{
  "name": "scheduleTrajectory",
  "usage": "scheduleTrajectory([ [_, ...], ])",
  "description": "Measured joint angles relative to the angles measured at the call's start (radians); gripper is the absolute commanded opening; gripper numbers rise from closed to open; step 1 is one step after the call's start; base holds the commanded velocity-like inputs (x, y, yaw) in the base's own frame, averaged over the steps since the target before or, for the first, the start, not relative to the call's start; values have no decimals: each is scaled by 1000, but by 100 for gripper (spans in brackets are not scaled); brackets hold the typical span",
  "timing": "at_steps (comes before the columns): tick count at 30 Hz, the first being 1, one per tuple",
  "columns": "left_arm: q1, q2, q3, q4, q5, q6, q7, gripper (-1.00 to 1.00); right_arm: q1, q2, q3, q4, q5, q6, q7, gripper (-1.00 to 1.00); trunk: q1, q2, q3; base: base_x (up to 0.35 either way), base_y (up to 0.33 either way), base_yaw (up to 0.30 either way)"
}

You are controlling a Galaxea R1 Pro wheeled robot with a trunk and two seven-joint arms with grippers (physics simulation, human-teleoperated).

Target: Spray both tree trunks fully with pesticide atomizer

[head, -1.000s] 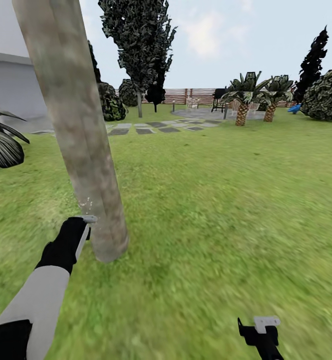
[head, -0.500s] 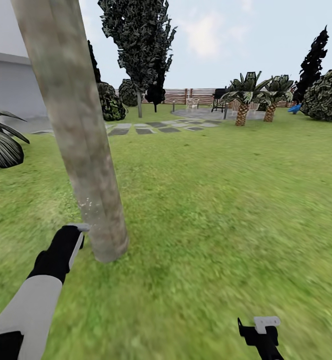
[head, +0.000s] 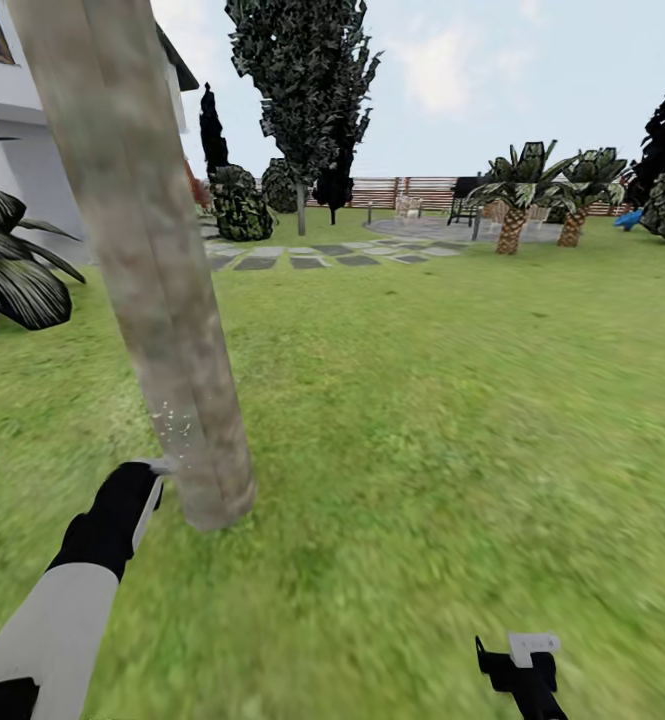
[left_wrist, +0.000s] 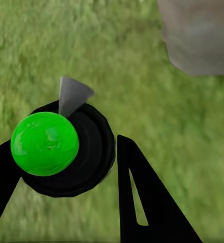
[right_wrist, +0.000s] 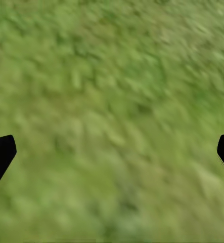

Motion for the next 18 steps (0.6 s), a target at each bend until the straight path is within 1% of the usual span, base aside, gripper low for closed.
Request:
scheduleTrajectory([
  [2, 0, 0, 1, -1, -1, 0, 0, -100, 0, 0, 0, 0, 0, 0, 0, 100, 0, 0, 0, 127, -221, 274],
  [3, 0, 6, 2, -2, -5, 1, 1, -100, 0, 0, 0, 0, 0, 0, 0, 100, 0, 0, 0, 70, -132, 274],
  [4, 0, 12, 3, -2, -5, 1, 1, -100, 0, 0, 0, 0, 0, 0, 0, 100, 0, 0, 0, 36, -68, 275],
  [6, 1, 38, 3, 2, -3, 1, 1, -100, 0, 0, 0, 0, 0, 0, 0, 100, 0, 0, 0, 11, -21, 274],
  [7, 1, 42, 3, 3, 4, -2, 2, -100, 0, 0, 0, 0, 0, 0, 0, 100, 0, 0, 0, 4, -7, 274],
  [9, 1, 41, 3, 4, 10, -4, 1, -100, 0, 0, 0, 0, 0, 0, 0, 100, 0, 0, 0, 2, -4, 274],
  [11, 1, 33, 2, 5, 18, -8, 1, -100, 0, 0, 0, 0, 0, 0, 0, 100, 0, 0, 0, 0, -1, 185],
  [14, 12, 30, 2, 7, 20, -31, -2, -100, 0, 0, 0, 0, 0, 0, 0, 100, 0, 0, 0, 15, -34, 56],
  [18, 28, 24, 2, 7, 19, -43, -4, -100, 0, 0, 0, 0, 0, 0, 0, 100, 0, 0, 0, 113, -206, 6],
])
